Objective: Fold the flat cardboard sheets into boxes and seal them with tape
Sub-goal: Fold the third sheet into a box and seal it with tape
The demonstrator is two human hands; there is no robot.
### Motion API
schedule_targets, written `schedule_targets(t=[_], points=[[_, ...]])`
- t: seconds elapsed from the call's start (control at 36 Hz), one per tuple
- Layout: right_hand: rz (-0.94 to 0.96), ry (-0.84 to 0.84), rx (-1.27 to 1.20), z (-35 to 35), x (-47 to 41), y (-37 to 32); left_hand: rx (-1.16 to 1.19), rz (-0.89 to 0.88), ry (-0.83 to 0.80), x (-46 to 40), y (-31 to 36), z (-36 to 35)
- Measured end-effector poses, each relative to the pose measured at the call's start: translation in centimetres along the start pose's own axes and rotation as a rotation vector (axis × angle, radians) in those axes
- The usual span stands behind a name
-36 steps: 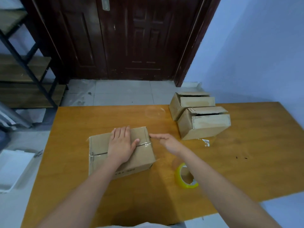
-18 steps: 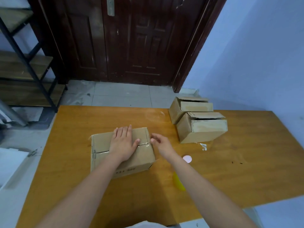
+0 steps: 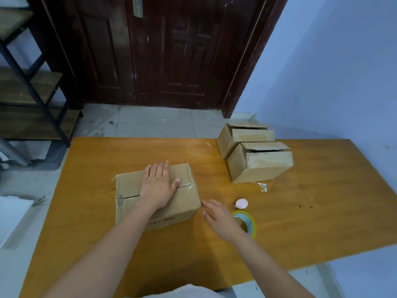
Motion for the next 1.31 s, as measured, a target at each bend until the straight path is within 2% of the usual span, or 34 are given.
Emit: schedule_targets(t=[0.31,0.56,0.69,0.78,0.89,0.97,1.06,1.14,1.22,1.31], points=[[0.2,0.129,0.629,1.2,-1.3,-3.0,-0.004,0.007,0.015,0.0,-0.1,0.1],[0.552,0.177,0.744,1.4,-1.2,-4.0,0.022,-0.009,0.032,0.1,0.0,0.3],[0.609,0.17,0.785,1.5,-2.0,-3.8,0.014,-0.007,0.037,0.1,0.0,0.3],[0.62,0.104,0.804,1.2,-2.9,-3.4,0.004,-0.01,0.037,0.2,0.2,0.4],[0.557,-0.026,0.771,1.3,-5.4,-2.9,-0.012,-0.008,0.036,0.2,0.2,0.5],[0.518,-0.195,0.626,0.7,-6.5,-2.4,-0.044,-0.013,0.016,0.2,0.3,0.1],[0.263,-0.338,0.467,0.3,-8.0,-0.2,-0.04,-0.018,0.002,0.1,0.4,-0.1],[0.027,-0.382,0.254,-0.2,-8.7,1.9,-0.041,-0.035,-0.004,0.3,0.6,0.1],[-0.101,-0.427,0.088,-1.3,-8.5,3.0,-0.048,-0.056,-0.011,0.3,0.4,0.1],[-0.173,-0.483,0.098,-0.7,-8.5,3.8,-0.023,-0.087,-0.002,0.1,0.5,0.3]])
Point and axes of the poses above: each hand's wrist, its own x-axis away from the middle knuckle, its own z-axis out of the back of the hand, y = z × x, the point moved 10 cm from there along -x, towards the middle knuckle, and after that the axes turned 6 degrees about -x, right-handed, at the moved point
